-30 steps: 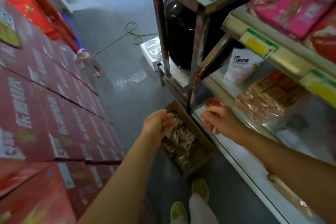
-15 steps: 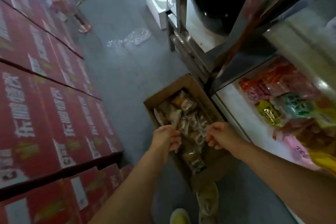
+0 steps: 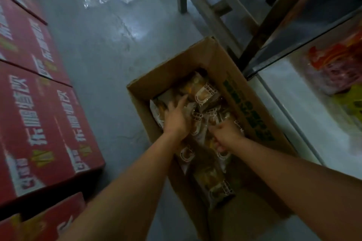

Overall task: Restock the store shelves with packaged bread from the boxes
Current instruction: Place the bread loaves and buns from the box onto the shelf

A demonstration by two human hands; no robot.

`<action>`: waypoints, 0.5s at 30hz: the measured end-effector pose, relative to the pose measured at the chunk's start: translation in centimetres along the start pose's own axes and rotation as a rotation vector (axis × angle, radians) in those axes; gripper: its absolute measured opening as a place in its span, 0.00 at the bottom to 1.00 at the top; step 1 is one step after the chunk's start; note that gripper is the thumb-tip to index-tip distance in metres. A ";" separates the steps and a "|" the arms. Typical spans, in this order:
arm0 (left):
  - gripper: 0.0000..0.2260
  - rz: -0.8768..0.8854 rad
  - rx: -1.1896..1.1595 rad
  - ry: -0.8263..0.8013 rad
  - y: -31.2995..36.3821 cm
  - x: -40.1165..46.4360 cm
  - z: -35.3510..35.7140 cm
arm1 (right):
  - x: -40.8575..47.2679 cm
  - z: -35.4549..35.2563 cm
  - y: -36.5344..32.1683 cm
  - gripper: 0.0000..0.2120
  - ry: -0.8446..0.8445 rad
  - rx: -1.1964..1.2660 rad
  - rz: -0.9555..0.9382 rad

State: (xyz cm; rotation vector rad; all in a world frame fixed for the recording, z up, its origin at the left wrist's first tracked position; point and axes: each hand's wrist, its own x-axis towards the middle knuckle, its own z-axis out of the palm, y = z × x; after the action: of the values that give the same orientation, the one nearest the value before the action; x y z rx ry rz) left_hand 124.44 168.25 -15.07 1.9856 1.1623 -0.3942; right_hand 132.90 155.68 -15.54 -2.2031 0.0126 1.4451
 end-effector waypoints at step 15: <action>0.17 0.074 0.148 0.091 -2.5 3.6 2.3 | 1.8 2.5 1.5 0.11 0.076 -0.076 -0.151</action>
State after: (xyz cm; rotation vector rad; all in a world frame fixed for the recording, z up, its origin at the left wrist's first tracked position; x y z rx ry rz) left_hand 124.54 169.34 -19.95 2.1882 1.1401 -0.3636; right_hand 131.17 155.89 -18.44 -2.2661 -0.1814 1.2984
